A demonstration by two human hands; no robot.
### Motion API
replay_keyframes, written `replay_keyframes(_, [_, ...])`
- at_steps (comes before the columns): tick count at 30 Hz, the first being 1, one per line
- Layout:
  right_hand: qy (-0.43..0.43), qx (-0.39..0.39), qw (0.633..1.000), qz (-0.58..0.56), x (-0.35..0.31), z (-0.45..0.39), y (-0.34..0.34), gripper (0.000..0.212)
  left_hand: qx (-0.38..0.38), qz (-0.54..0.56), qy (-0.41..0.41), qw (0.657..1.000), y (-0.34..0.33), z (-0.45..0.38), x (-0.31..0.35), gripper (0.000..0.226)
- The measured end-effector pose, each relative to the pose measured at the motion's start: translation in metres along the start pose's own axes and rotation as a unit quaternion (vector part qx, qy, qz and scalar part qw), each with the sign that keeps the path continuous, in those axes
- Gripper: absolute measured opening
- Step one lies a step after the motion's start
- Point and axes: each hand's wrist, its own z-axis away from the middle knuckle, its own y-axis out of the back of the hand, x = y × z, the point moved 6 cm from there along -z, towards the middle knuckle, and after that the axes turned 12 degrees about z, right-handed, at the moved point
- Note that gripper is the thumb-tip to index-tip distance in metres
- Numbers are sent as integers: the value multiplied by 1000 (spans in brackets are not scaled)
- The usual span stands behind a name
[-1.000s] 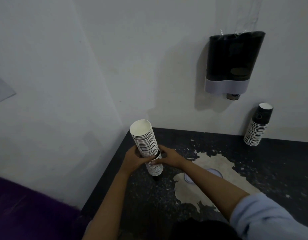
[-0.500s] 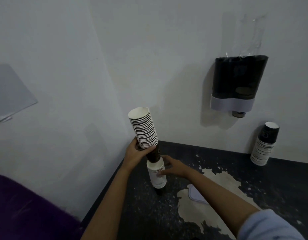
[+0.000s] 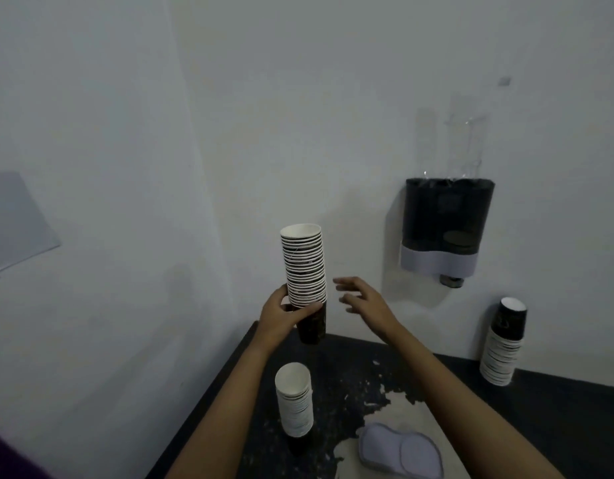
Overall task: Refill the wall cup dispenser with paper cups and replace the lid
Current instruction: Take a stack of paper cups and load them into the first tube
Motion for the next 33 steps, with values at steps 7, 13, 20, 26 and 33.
replay_keyframes(7, [-12,41,999,-26,-39,-2,83,57,-90,23,-55,994,-80,-34,33,73])
replay_keyframes(13, [-8,131,991,24,-41,-4,152,74,-152,49,-107,981,-142,-54,75,85])
replay_keyframes(20, [-5,197,980,27,-72,-10,222,66,-162,72,-153,972,-186,-88,137,81])
replay_keyframes(26, [4,254,966,57,-106,-31,271,68,-165,71,-202,963,-201,-122,195,77])
replay_keyframes(33, [20,263,963,54,-138,-62,297,68,-202,32,-220,954,-206,-160,243,81])
